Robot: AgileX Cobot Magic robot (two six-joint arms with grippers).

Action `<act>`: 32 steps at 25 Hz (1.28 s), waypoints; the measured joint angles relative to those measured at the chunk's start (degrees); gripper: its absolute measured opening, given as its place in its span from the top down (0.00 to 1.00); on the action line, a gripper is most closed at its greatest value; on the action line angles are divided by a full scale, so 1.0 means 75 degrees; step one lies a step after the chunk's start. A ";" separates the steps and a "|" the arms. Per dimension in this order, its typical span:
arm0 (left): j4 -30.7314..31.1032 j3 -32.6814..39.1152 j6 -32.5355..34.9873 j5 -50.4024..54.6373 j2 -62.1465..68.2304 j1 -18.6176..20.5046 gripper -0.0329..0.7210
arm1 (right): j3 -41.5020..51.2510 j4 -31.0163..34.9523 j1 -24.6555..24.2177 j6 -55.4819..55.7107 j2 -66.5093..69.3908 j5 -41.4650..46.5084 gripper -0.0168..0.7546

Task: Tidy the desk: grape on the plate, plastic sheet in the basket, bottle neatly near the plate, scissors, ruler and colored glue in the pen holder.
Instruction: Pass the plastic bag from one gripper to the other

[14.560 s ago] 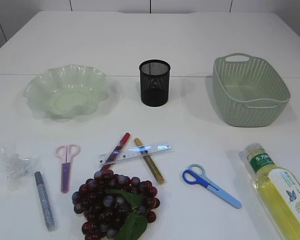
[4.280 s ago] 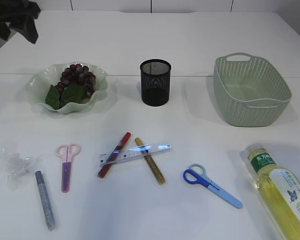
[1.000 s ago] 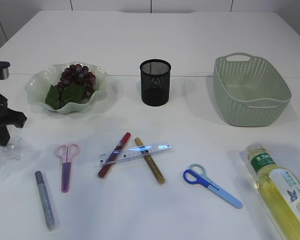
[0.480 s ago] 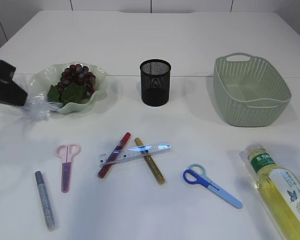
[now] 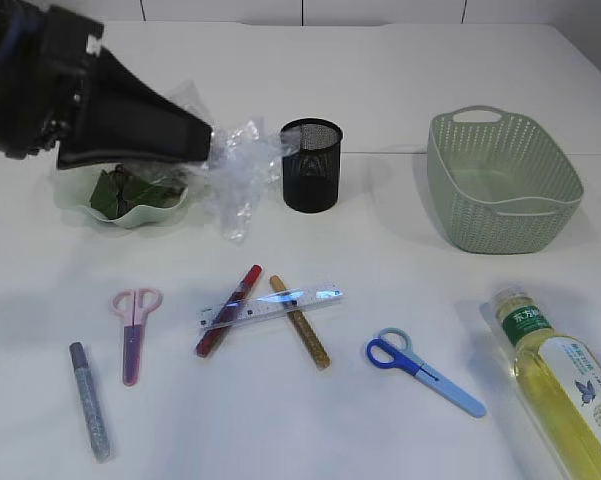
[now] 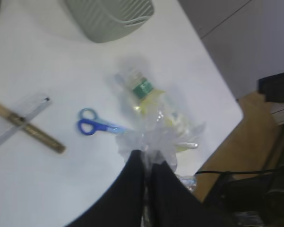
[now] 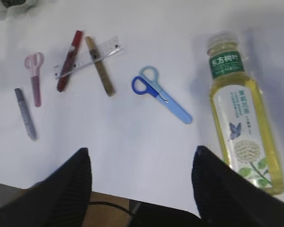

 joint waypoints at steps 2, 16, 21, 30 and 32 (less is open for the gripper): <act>-0.0690 0.0000 0.0330 -0.0055 0.0000 -0.0068 0.96 | 0.0000 0.0470 0.0000 -0.0178 0.0000 -0.0096 0.30; -0.1312 0.0008 0.0795 -0.0220 0.0000 -0.0097 0.96 | 0.0000 0.4463 0.0666 -0.2638 0.0944 -0.1098 0.30; -0.1316 0.0008 0.0798 -0.0220 0.0000 -0.0097 0.96 | 0.0000 0.5584 0.1568 -0.3795 0.1720 -0.1403 0.30; -0.1330 0.0008 0.0811 -0.0220 0.0000 -0.0097 0.96 | 0.0000 0.8048 0.2294 -0.5983 0.2939 -0.1513 0.22; -0.1346 0.0008 0.0811 -0.0220 0.0000 -0.0097 0.96 | 0.0000 0.8477 0.2294 -0.6216 0.3147 -0.1387 0.21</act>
